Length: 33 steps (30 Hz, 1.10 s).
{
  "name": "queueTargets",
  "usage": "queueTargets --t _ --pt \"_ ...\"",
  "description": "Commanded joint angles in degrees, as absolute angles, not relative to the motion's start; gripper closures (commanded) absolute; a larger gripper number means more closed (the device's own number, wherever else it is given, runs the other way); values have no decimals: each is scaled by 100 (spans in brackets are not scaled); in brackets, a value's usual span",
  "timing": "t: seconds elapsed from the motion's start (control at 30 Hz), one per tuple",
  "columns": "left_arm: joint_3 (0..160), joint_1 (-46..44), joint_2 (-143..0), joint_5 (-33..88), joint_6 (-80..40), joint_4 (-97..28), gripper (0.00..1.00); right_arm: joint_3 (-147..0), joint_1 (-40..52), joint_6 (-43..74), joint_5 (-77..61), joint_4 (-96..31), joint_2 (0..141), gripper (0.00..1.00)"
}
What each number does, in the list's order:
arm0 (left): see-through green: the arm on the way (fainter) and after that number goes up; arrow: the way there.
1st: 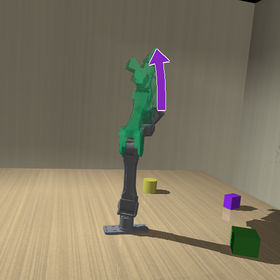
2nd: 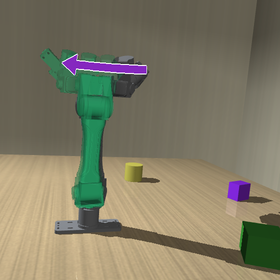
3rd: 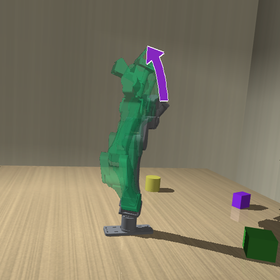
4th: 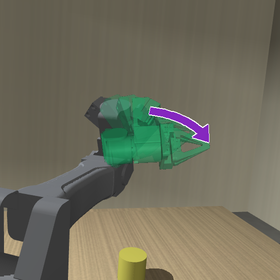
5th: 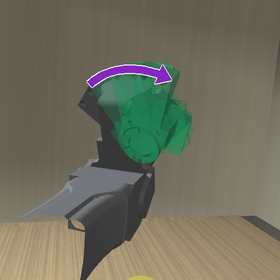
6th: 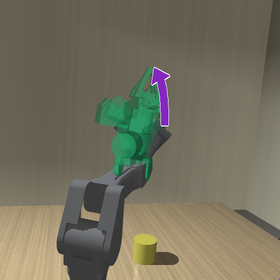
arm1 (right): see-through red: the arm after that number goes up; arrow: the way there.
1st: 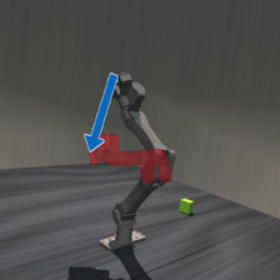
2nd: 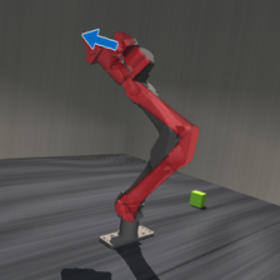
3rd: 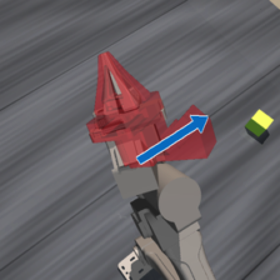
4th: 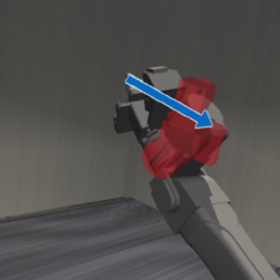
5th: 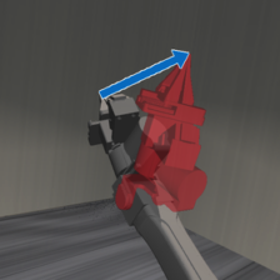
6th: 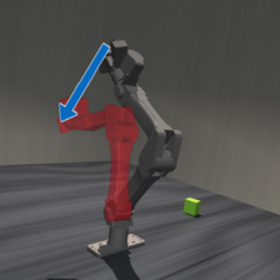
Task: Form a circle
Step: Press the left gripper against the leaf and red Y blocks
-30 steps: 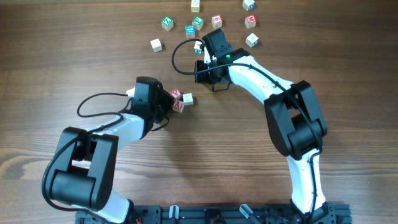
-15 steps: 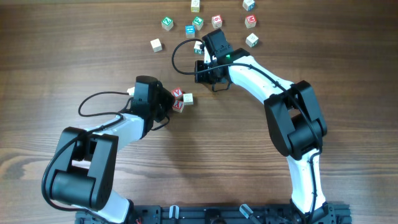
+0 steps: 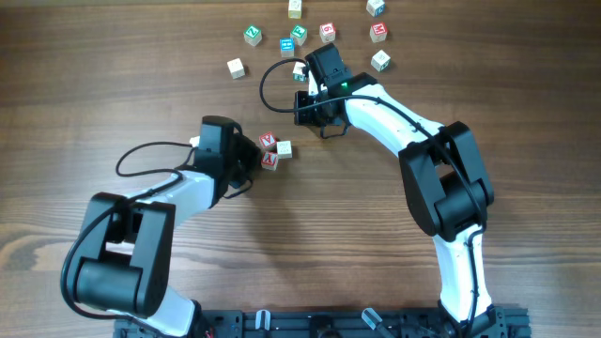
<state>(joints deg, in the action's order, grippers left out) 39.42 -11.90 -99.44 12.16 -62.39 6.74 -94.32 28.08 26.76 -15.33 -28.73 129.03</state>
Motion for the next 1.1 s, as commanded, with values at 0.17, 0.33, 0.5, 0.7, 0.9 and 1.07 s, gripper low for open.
queueTargets --t 0.17,0.33,0.5,0.7,0.9,1.07 --pt "3889 -733 -10031 1846 -5865 -628 96 -9411 2803 2698 -1413 -2895 12993 95" --pt "3889 -803 -10031 2552 -5719 -851 96 -9411 2803 2698 -1411 -2899 12993 95" --pt "3889 -803 -10031 2915 -5721 -895 96 -9411 2803 2696 -1411 -2899 12993 95" --pt "3889 -803 -10031 2840 -5721 -729 96 -9411 2803 2696 -1411 -2899 12993 95" --pt "3889 -803 -10031 2738 -5723 -604 96 -9411 2803 2698 -1411 -2902 12993 95" --pt "3889 -801 -10031 2650 -5723 -604 96 -9411 2803 2696 -1411 -2902 12993 96"
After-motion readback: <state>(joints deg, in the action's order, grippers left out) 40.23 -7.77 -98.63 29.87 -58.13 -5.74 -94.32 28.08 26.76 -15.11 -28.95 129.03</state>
